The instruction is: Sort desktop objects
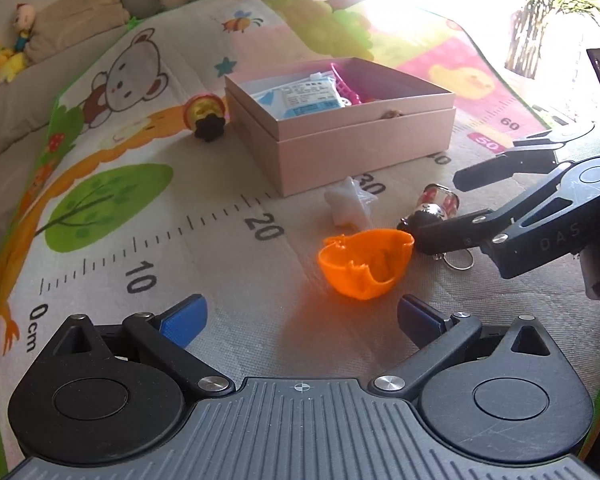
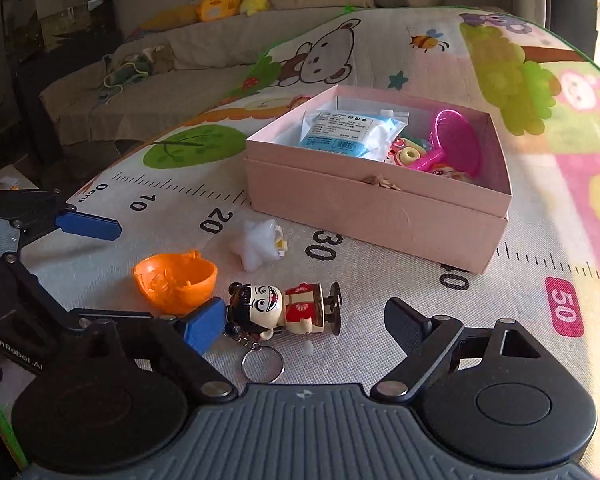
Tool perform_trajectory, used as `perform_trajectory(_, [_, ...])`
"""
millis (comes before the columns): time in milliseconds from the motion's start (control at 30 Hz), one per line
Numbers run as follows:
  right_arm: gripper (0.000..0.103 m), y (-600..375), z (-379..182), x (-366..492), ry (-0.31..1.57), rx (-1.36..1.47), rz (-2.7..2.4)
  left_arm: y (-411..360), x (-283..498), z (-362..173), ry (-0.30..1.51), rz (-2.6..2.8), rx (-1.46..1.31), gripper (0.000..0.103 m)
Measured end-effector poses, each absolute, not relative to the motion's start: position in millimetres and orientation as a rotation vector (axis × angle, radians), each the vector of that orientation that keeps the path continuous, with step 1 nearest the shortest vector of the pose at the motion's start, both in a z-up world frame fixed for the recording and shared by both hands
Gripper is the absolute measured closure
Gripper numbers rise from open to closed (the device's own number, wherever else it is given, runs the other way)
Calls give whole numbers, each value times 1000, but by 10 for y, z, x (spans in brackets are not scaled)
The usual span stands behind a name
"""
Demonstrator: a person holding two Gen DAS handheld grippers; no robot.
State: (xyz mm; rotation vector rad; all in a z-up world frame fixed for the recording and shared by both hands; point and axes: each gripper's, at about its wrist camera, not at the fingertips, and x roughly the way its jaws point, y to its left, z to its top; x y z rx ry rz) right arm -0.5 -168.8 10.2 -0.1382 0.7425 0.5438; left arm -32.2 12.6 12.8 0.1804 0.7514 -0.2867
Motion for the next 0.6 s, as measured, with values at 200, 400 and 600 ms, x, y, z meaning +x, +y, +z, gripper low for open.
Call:
perform_trajectory(200, [40, -1602, 153, -26, 738, -139, 547, 102, -373, 158, 751, -266, 167, 0])
perform_trajectory(400, [40, -1911, 474, -292, 654, -117, 496, -82, -362, 190, 733, -250, 110, 0])
perform_trajectory(600, [40, -2110, 515, -509, 622, -154, 431, -301, -149, 124, 754, -149, 78, 0])
